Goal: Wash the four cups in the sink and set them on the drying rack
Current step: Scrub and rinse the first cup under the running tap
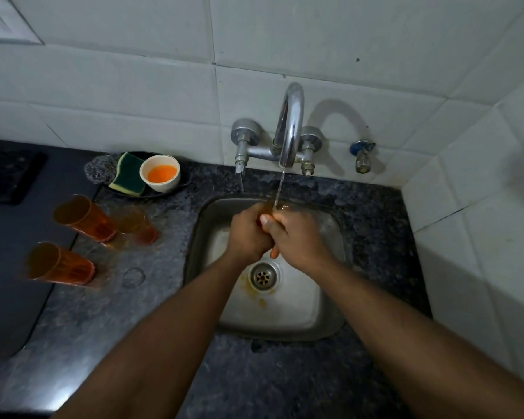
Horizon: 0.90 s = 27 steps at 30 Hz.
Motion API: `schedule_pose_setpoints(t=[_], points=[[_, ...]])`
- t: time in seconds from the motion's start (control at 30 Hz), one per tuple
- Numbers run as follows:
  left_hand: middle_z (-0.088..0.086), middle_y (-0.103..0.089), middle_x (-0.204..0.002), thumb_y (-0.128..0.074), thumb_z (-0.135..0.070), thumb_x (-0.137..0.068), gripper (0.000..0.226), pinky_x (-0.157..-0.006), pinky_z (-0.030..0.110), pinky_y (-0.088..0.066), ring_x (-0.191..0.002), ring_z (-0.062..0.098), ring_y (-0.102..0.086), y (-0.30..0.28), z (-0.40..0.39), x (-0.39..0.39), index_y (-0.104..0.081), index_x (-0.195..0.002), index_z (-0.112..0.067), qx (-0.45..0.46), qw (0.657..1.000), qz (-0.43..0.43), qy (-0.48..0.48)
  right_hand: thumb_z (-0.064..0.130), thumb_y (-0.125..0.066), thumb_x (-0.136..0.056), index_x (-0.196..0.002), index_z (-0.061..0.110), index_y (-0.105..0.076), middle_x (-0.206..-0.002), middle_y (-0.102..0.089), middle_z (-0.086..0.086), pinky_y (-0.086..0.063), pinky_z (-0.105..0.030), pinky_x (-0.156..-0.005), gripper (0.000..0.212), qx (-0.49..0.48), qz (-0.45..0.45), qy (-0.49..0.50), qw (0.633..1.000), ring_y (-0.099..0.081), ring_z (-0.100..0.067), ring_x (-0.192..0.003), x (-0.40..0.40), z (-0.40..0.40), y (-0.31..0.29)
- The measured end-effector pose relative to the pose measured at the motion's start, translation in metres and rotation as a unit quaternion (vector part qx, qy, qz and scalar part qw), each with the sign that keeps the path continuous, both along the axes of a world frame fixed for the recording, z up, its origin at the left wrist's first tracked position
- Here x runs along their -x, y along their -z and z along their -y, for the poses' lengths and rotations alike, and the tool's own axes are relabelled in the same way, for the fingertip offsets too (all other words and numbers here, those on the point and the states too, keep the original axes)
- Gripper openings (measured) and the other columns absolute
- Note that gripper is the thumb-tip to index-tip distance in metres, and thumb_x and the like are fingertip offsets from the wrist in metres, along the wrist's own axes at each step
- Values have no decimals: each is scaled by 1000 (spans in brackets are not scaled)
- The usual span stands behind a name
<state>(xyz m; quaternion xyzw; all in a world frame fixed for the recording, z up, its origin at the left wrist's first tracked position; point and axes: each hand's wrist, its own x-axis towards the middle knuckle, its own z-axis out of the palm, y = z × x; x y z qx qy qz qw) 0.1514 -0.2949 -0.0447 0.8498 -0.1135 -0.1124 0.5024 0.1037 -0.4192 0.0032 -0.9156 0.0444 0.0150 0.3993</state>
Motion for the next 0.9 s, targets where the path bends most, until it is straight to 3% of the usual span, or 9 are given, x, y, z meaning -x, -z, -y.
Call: schedule_pose_setpoints(t=[0.07,0.13,0.27,0.37,0.5,0.63,0.73,0.83,0.9], points=[[-4,-76,-94,-88,-4,-72,43,-67,25,-59,-85,13,-74,-4,-7,0,-70,-109,-18,13,995,-82,45,36,-68,-100,-93,24,-76,-79,-73,8,-59,-32,-66,16,0,9,-9,1000,-70,-7,-70,7,11,9],[2,-75,-98,-92,-3,-70,59,-57,29,-58,-81,20,-75,-10,-12,-1,-65,-120,-18,18,982,-179,62,31,-75,-95,-98,32,-77,-91,-75,11,-58,-27,-76,4,-76,-9,43,996,-70,-5,-84,10,17,18],[11,-71,-85,-82,-26,-86,31,-44,25,-41,-62,23,-65,-26,-23,-1,-65,-111,-18,-51,948,-302,85,21,-66,-103,-106,21,-75,-96,-76,1,-60,-30,-72,10,-282,-138,137,940,-71,-14,-85,9,17,28],[11,-71,-79,-66,-45,-98,39,-46,24,-38,-53,18,-60,-36,-28,-3,-70,-113,-9,-64,920,-376,87,20,-57,-108,-113,13,-73,-99,-77,-7,-61,-31,-67,17,-343,-215,154,901,-73,-20,-83,11,10,32],[8,-72,-74,-48,-48,-106,51,-45,21,-33,-47,10,-52,-42,-31,-7,-71,-118,-5,-52,902,-426,53,22,-55,-109,-120,11,-69,-106,-76,-16,-61,-38,-70,21,-391,-259,175,866,-75,-26,-81,15,5,40],[8,-65,-68,-54,-48,-103,45,-37,18,-27,-37,11,-46,-38,-32,-11,-72,-106,-6,-24,906,-417,-63,23,-61,-105,-118,9,-68,-95,-79,-7,-58,-36,-69,21,-451,-268,193,829,-74,-25,-80,15,3,35],[6,-60,-65,-61,-45,-99,33,-38,19,-29,-40,16,-46,-25,-34,-16,-69,-98,-12,38,894,-422,-145,11,-68,-99,-107,13,-68,-105,-79,-9,-53,-31,-62,9,-384,-214,157,884,-73,-21,-84,13,6,28],[5,-60,-68,-56,-41,-100,28,-42,22,-29,-45,16,-44,-10,-34,-15,-66,-90,-16,118,876,-431,-181,1,-74,-91,-105,13,-70,-98,-78,0,-52,-24,-56,19,-305,-163,62,936,-73,-10,-80,8,3,19],[4,-55,-62,-52,-44,-100,33,-39,20,-25,-43,16,-39,-5,-30,-12,-60,-80,-19,147,870,-438,-171,3,-79,-88,-106,14,-72,-95,-76,6,-55,-21,-60,21,-196,-129,-40,971,-71,-2,-77,4,-1,12]])
